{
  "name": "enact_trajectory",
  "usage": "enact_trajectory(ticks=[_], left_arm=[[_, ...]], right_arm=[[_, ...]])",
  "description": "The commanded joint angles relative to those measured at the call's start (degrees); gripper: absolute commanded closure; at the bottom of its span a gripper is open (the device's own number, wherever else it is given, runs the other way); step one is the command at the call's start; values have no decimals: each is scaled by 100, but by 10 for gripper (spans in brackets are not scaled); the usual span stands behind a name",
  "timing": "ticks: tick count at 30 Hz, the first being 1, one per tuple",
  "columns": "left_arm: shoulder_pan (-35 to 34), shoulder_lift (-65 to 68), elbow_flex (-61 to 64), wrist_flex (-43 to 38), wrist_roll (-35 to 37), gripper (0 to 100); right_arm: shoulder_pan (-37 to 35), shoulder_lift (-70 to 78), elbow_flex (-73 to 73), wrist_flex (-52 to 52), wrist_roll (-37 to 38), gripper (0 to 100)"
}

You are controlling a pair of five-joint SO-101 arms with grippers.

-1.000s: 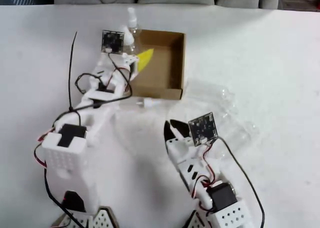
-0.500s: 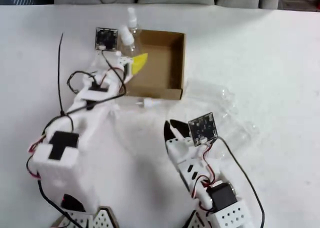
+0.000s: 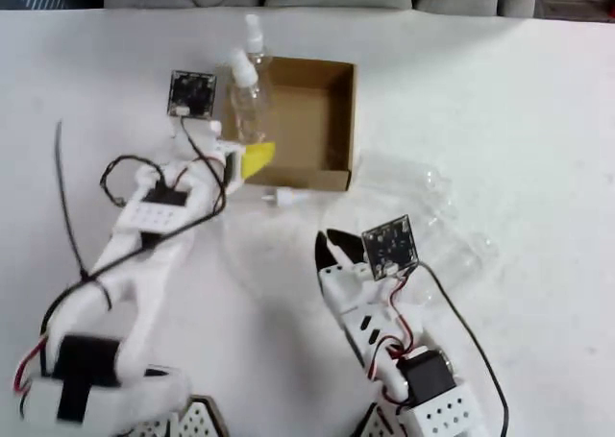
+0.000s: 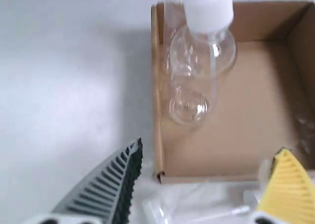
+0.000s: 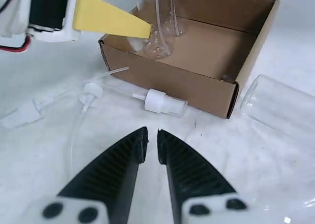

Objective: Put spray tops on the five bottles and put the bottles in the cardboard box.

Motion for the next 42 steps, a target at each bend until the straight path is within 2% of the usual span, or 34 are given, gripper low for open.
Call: enact_trajectory(ticks=[1, 11, 16, 22, 24, 28, 29, 32, 35, 38, 42], left_arm=[[-48, -1051, 167, 844, 26, 618], [-48, -3073, 1108, 2875, 70, 619], [-48, -3943, 1811, 3473, 70, 619], [-48, -4796, 2620, 3587, 79, 644], [-75, -4989, 2787, 3578, 79, 725], [-356, -5323, 2963, 3534, 44, 969], [-426, -5367, 2989, 3543, 35, 988], [-549, -5464, 3174, 3569, 53, 941], [-576, -5490, 3411, 3534, 26, 977], [-576, -5525, 3613, 3534, 18, 976], [-576, -5648, 3921, 3314, 18, 976]], right_arm=[[57, -57, 53, -136, 53, 983], [66, -57, 53, -101, 62, 983], [136, -57, 53, -101, 62, 983], [303, -57, 53, -119, 62, 983], [330, -66, 53, -110, 62, 983], [734, -66, -88, -154, 62, 983], [831, -57, -193, -145, 62, 983], [1138, -40, -510, -101, 62, 983], [1420, -31, -730, -101, 167, 983], [1771, -31, -993, -40, 624, 983], [2062, 136, -1609, 356, 747, 983]])
